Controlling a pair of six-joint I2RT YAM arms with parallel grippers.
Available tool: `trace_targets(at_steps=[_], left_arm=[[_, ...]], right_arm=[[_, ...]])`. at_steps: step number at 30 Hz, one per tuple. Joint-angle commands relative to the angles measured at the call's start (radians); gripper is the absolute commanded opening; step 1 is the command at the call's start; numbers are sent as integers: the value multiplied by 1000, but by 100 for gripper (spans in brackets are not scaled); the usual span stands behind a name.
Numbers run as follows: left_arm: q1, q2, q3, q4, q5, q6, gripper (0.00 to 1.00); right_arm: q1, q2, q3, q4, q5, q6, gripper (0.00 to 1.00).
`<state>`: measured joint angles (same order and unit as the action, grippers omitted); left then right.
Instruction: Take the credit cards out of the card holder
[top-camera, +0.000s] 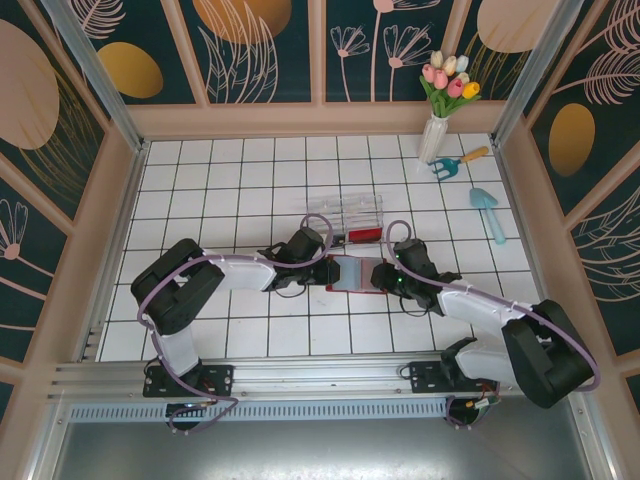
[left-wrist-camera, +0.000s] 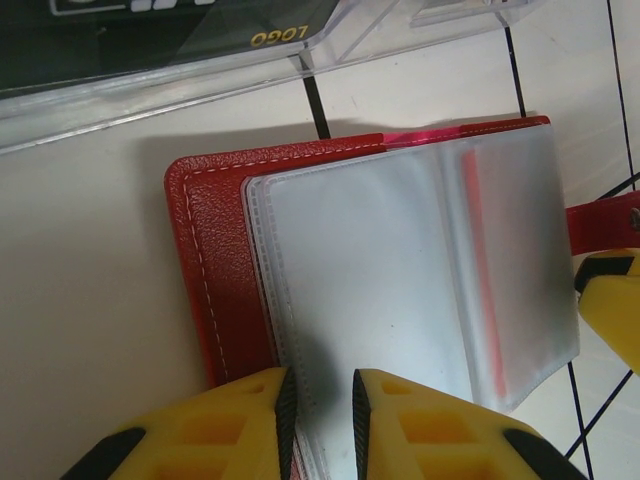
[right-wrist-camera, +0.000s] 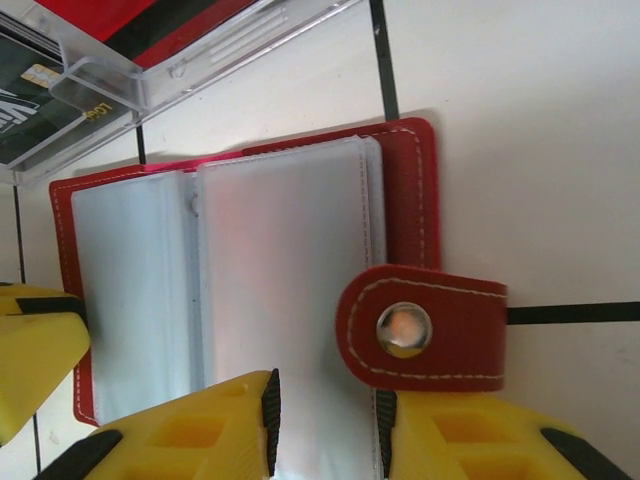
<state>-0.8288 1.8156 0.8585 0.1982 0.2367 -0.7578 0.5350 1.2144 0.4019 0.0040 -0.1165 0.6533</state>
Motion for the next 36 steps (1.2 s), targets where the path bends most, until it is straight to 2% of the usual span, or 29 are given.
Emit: trace_targets(at_steps=[1,14,25,31,36], left_arm=[[-10,27,14,-24,19,-6,26],[-14,29,17,-24,22,-9,26],[-18,31,16,-13,27,-14,27],[-17,15,14,-15,23,-18,27],[-15,-48,-2,-48,-31,-19,27]], right_arm=[[6,15,13,49,-38,-14,33],[6,43,16,61,-52,-9,34],[45,109,23,268,-237,59,35],[74,100,71,255,-230,59,36],[98,121,105,269,-230,66,38]])
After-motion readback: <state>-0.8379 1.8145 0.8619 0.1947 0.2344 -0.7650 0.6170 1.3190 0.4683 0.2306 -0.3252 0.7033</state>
